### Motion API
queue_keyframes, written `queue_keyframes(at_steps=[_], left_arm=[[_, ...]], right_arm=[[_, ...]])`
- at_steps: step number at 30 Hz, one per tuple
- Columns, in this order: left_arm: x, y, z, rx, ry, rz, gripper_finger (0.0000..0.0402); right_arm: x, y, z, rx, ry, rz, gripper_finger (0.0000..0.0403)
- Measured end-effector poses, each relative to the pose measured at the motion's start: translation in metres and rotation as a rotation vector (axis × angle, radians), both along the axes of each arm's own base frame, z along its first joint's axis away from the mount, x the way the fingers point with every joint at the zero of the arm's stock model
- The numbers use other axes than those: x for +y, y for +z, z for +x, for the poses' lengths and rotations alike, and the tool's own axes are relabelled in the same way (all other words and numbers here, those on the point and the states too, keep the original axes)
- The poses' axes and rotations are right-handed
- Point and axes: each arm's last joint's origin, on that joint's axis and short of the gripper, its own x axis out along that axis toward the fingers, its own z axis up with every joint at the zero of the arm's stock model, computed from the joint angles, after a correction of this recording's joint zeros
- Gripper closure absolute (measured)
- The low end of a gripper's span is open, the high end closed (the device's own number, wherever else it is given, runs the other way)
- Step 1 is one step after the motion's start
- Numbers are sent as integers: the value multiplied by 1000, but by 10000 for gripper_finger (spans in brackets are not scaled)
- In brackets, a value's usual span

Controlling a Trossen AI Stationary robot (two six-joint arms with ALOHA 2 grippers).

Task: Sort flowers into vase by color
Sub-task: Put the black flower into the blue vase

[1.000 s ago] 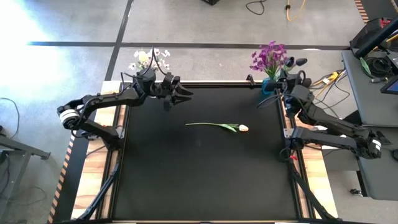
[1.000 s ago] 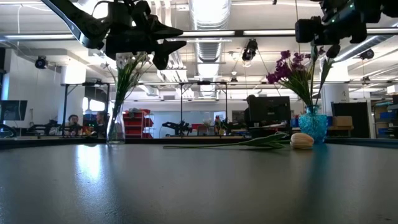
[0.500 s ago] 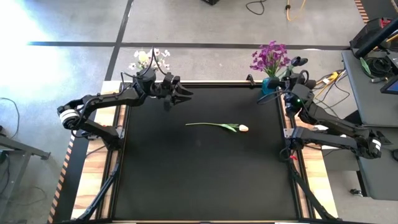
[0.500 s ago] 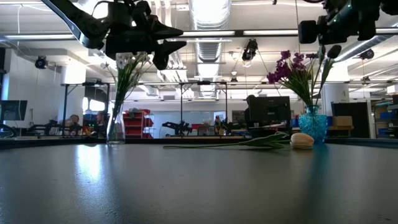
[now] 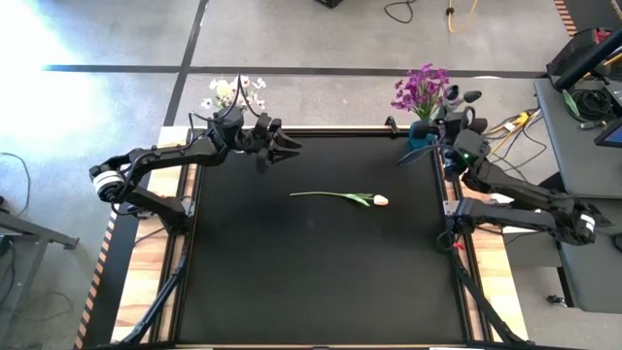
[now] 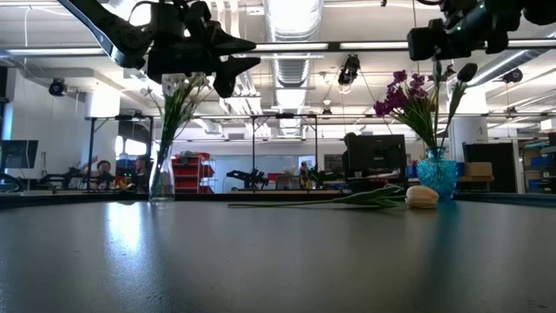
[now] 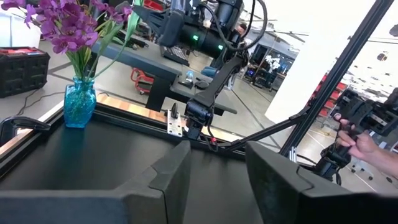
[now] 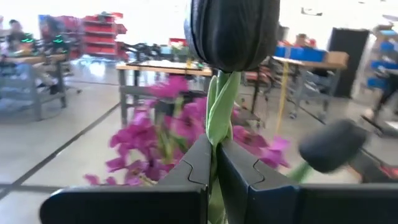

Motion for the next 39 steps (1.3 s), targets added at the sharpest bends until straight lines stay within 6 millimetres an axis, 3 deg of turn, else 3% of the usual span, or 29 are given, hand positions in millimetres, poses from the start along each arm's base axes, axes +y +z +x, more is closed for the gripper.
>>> queue_keyframes(at_steps=[12, 21, 39], left_arm=[[0, 0, 0, -2, 0, 14, 289], [0, 0, 0, -4, 0, 27, 299], [0, 0, 0, -5, 0, 33, 323]], right_arm=[[-13, -8, 12, 117, -14, 8, 390], [-21, 4, 18, 135, -61, -110, 390], [-44, -12, 19, 142, -139, -62, 390]])
